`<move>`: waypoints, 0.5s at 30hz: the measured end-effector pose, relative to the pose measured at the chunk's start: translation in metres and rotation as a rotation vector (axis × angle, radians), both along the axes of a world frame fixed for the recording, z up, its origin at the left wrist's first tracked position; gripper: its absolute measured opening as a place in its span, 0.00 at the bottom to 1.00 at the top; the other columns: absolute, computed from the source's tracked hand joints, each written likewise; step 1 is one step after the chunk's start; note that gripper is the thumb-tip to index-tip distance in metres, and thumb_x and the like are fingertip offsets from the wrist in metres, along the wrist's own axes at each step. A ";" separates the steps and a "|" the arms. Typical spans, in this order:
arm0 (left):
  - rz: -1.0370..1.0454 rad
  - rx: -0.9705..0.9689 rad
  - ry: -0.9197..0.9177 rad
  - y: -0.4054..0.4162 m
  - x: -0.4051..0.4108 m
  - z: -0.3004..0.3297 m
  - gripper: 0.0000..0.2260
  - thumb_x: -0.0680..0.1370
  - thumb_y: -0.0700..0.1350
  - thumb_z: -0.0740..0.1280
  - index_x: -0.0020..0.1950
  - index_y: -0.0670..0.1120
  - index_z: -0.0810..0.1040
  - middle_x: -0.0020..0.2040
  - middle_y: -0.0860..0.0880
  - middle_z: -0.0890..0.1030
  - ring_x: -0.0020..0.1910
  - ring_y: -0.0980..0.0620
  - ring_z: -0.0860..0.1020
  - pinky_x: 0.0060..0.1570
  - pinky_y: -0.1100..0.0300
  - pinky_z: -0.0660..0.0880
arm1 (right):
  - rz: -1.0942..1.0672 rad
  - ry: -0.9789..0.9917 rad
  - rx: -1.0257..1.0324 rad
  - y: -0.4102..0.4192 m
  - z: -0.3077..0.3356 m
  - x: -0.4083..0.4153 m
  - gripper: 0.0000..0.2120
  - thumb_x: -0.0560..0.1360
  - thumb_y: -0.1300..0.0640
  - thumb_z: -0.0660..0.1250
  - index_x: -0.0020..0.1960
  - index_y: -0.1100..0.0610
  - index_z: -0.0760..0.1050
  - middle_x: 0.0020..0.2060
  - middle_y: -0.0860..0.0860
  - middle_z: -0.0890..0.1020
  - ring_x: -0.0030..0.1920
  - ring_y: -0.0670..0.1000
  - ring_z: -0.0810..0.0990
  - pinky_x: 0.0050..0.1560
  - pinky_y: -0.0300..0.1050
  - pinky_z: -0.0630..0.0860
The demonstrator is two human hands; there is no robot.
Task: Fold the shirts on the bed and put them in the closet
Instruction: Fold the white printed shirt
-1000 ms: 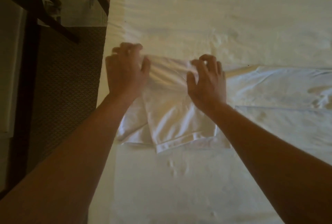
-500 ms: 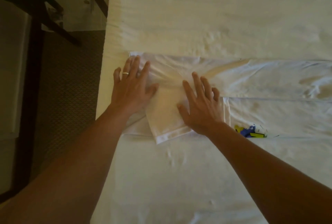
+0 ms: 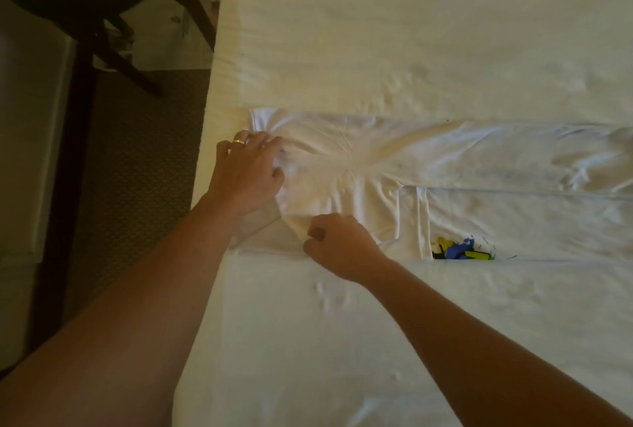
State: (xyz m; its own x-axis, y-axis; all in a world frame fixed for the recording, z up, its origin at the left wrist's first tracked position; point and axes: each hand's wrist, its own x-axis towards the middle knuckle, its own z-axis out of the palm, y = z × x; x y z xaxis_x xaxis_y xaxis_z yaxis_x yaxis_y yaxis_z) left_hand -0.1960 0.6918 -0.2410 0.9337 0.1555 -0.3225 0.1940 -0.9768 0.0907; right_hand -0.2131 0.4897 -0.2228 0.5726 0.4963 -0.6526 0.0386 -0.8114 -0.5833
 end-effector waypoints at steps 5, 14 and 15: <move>0.032 -0.059 -0.025 -0.008 0.015 0.004 0.18 0.80 0.52 0.63 0.69 0.53 0.75 0.73 0.48 0.71 0.73 0.41 0.63 0.67 0.44 0.60 | -0.331 0.098 0.071 -0.038 0.003 0.063 0.05 0.72 0.62 0.69 0.38 0.59 0.81 0.29 0.51 0.79 0.29 0.48 0.78 0.33 0.42 0.75; 0.192 -0.086 -0.112 -0.015 0.048 0.008 0.18 0.82 0.60 0.58 0.64 0.53 0.78 0.64 0.47 0.78 0.69 0.42 0.68 0.66 0.42 0.57 | -0.721 -0.100 0.104 -0.072 -0.015 0.147 0.03 0.74 0.60 0.70 0.42 0.55 0.81 0.40 0.54 0.84 0.46 0.58 0.84 0.53 0.58 0.83; 0.209 -0.077 -0.119 -0.014 0.053 0.007 0.17 0.82 0.60 0.59 0.64 0.53 0.78 0.63 0.47 0.78 0.68 0.42 0.69 0.66 0.41 0.57 | -0.735 -0.115 0.109 -0.072 -0.016 0.154 0.03 0.74 0.60 0.71 0.43 0.54 0.81 0.40 0.53 0.83 0.47 0.57 0.84 0.53 0.57 0.83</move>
